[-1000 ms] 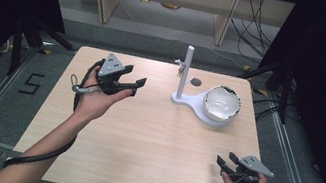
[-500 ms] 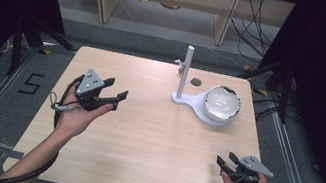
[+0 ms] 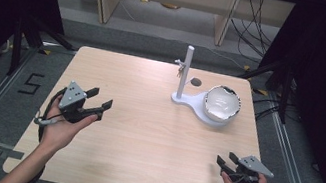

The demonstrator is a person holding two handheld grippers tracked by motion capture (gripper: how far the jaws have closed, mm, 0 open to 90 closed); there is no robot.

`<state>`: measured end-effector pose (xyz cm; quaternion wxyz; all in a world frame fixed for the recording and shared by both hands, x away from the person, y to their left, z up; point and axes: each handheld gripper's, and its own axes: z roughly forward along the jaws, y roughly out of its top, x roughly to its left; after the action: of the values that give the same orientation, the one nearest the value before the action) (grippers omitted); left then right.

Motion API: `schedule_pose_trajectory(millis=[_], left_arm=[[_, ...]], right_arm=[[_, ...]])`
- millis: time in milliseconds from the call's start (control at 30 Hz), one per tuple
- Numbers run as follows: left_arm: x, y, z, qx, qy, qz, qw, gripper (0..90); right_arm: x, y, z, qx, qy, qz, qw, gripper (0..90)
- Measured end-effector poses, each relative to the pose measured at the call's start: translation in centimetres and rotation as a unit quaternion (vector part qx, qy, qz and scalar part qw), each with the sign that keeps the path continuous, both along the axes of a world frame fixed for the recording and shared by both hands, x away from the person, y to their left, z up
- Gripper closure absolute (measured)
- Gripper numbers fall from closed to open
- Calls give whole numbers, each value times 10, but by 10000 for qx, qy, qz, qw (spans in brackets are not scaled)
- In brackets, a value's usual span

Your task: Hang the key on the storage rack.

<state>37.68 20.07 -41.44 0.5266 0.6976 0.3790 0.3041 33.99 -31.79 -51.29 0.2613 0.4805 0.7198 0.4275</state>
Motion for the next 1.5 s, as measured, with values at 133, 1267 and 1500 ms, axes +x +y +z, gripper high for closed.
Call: schedule_pose_trajectory(millis=[133,1267,1500], left_arm=[[-7,10,-16,-78,-5,58,10000,353],[-33,59,-109,-272,34,845,9960,344],[-33,58,-110,-261,-17,828,9962,333]], right_arm=[[0,0,0,19,10,7,10000,476],[0,-3,0,73,-2,49,10000,464],[-2,-2,0,262,83,-75,9996,460]])
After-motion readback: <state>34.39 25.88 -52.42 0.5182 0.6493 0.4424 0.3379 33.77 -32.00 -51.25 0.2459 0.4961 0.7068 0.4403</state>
